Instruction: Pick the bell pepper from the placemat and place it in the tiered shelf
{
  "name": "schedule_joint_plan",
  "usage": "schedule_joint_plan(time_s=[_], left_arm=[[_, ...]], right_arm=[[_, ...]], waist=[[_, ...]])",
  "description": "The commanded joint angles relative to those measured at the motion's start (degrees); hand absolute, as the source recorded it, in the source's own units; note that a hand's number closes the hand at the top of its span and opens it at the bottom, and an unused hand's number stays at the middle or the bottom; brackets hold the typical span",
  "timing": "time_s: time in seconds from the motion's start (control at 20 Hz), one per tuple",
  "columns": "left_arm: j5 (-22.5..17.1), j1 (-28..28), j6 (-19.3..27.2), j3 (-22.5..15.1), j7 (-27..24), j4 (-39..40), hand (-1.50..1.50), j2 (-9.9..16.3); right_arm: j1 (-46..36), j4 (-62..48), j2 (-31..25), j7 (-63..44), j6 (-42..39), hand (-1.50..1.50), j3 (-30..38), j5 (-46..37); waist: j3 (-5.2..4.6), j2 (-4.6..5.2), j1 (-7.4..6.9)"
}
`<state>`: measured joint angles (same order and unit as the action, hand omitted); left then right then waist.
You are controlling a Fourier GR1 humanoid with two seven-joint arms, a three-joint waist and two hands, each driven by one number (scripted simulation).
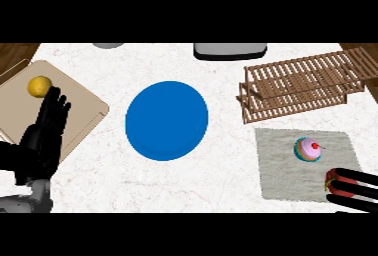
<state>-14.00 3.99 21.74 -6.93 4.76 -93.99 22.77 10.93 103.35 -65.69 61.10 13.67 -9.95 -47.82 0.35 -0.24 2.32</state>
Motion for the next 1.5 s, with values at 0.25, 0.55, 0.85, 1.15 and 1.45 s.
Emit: schedule_joint_plan(time_s=[0.25,0.55,0.85,1.15,1.45], left_arm=[[1.5,0.6,-2.2,0.0,-1.2,1.7,0.00,-1.8],[2.2,4.3,-2.7,0.7,1.0,3.3,0.00,-2.1],[5.9,1.1,-0.1,-2.3,0.4,-1.2,0.00,-5.0],[4.8,4.2,-1.7,0.2,4.0,-0.4,0.00,-3.7],[5.2,-1.4,-3.6,0.7,0.0,-1.6,0.00,-4.6]], right_arm=[[1.2,-13.4,6.4,10.9,11.9,-1.50,0.4,-4.5],[-3.2,-18.7,10.1,10.1,13.8,-1.50,-2.9,-8.3],[-9.0,-23.7,13.0,10.8,12.8,-1.50,-6.1,-9.1],[-10.1,-27.0,12.5,14.6,15.5,-1.50,-7.5,-7.3],[-13.7,-34.4,17.1,11.7,17.1,-1.50,-10.1,-11.6]], waist=[[-0.30,0.30,-2.28],[-0.30,0.40,-2.32],[-0.29,0.40,-3.12],[-0.30,0.33,-2.52],[-0.30,0.35,-3.09]])
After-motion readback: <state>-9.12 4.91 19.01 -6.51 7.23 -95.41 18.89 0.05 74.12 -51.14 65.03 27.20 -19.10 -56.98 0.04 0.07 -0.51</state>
